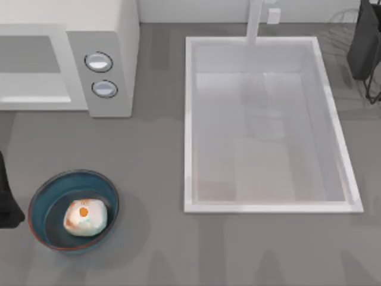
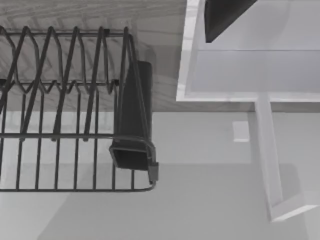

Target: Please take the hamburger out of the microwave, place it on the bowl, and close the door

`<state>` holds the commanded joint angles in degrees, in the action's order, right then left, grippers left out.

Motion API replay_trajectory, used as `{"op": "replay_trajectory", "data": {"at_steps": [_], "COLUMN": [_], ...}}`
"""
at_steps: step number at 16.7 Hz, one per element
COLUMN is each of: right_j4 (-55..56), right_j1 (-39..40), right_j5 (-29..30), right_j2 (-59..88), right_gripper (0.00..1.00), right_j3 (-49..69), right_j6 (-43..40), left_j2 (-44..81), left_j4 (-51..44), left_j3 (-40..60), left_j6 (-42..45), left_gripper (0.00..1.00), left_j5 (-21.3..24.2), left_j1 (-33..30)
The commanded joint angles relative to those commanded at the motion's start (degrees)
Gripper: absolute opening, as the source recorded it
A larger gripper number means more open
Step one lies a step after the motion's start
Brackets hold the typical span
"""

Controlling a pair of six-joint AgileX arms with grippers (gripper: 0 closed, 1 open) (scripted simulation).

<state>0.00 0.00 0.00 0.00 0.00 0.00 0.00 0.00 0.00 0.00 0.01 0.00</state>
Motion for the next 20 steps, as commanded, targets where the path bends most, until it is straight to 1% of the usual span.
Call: {"op": "replay_trajectory", "data": {"at_steps": [1,14,15,20], "right_j4": [0.0,0.0,0.0,0.0], "right_j1": [0.0,0.0,0.0,0.0], "right_j5": [0.0,0.0,0.0,0.0], "right_j2": [0.0,0.0,0.0,0.0], "right_gripper": [1.00,1.00,1.00,1.00], "right_j3": [0.0,0.0,0.0,0.0], "right_j6": [0.0,0.0,0.0,0.0], "left_j2": [0.0,0.0,0.0,0.0], "left_j4": [0.0,0.0,0.0,0.0], "left_j3": [0.0,0.0,0.0,0.0], "left_j6": [0.0,0.0,0.0,0.0], "left_gripper": [1.00,0.02,0.00,0.00], "left_j5": [0.0,0.0,0.0,0.0], "left_j1": [0.0,0.0,0.0,0.0]}}
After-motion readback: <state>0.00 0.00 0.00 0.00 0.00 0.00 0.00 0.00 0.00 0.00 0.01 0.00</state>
